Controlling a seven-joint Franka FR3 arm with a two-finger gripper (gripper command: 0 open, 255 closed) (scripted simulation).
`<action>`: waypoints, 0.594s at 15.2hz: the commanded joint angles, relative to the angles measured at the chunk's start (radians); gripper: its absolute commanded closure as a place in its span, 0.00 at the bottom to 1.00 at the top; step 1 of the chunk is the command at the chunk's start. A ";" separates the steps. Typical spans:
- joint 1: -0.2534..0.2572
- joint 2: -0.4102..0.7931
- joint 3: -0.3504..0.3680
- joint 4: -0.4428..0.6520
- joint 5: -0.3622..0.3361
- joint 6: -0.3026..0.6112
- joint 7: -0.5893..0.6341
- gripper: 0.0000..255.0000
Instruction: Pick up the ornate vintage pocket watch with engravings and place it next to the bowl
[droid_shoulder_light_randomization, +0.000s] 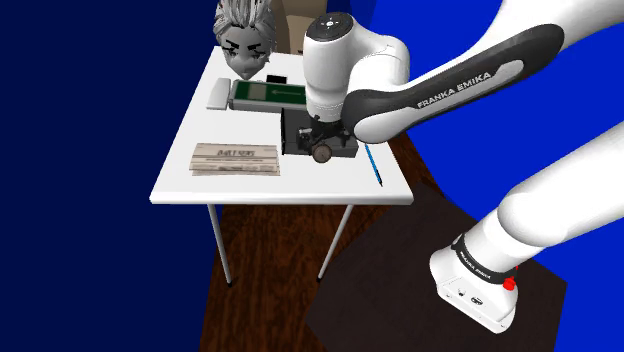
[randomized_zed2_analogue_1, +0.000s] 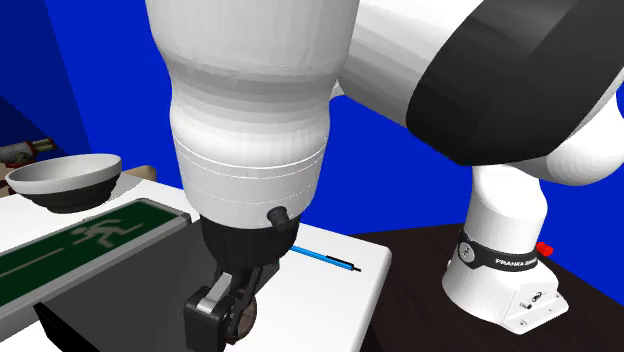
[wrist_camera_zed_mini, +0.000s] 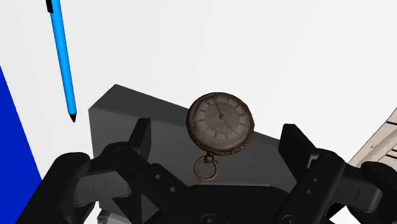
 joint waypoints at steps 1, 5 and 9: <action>-0.021 0.065 0.021 0.022 -0.074 0.013 0.089 0.00; -0.034 0.110 0.015 0.006 -0.132 0.055 0.127 0.00; -0.042 0.141 0.009 -0.001 -0.173 0.081 0.154 0.00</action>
